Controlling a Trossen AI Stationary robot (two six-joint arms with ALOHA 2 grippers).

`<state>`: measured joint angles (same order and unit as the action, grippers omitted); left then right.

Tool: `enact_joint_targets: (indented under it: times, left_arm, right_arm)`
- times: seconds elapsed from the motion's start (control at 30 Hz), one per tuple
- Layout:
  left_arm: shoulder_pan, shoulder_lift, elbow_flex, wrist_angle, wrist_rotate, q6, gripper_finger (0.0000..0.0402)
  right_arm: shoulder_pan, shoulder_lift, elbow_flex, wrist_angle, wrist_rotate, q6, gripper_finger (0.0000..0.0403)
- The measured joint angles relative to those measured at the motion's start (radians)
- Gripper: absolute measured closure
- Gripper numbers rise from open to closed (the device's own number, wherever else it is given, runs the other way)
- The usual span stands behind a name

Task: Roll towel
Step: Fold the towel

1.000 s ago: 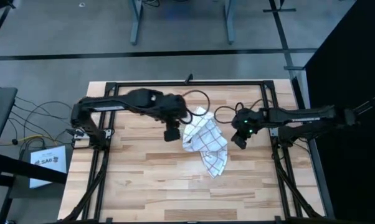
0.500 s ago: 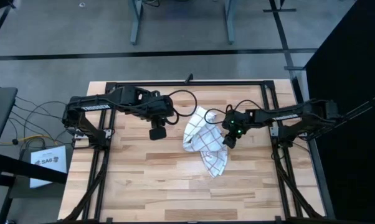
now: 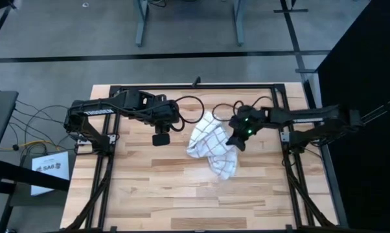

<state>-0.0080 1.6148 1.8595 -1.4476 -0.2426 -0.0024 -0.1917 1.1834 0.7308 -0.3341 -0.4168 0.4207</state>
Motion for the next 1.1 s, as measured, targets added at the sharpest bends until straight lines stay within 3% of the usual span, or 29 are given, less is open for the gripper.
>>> enact_joint_targets:
  times: [0.2,0.43,0.57,0.7,0.9,1.0,1.1]
  left_arm:
    - [0.020,0.009,0.000,0.015,-0.001,-0.005,0.0302]
    - [0.029,0.025,0.000,0.016,-0.002,-0.014,0.0302]
    - [0.029,0.024,0.000,0.012,-0.002,-0.018,0.0302]
    - [0.037,0.024,0.000,-0.008,-0.018,-0.020,0.0302]
    - [0.053,0.024,0.000,0.017,-0.030,0.003,0.0302]
    - [0.063,0.024,0.000,0.024,-0.030,0.006,0.0302]
    - [0.069,0.024,0.000,0.035,-0.032,0.021,0.0302]
  right_arm:
    - [-0.008,-0.067,0.137,-0.080,0.022,-0.061,0.0401]
    - [-0.042,-0.037,0.343,-0.220,0.052,-0.196,0.0402]
    - [0.015,0.041,0.440,-0.251,0.042,-0.245,0.0402]
    - [0.131,0.184,0.452,-0.286,0.004,-0.286,0.0402]
    - [0.240,0.389,0.451,-0.303,-0.132,-0.305,0.0392]
    - [0.277,0.437,0.451,-0.246,-0.272,-0.235,0.0369]
    - [0.309,0.458,0.451,-0.165,-0.311,-0.170,0.0336]
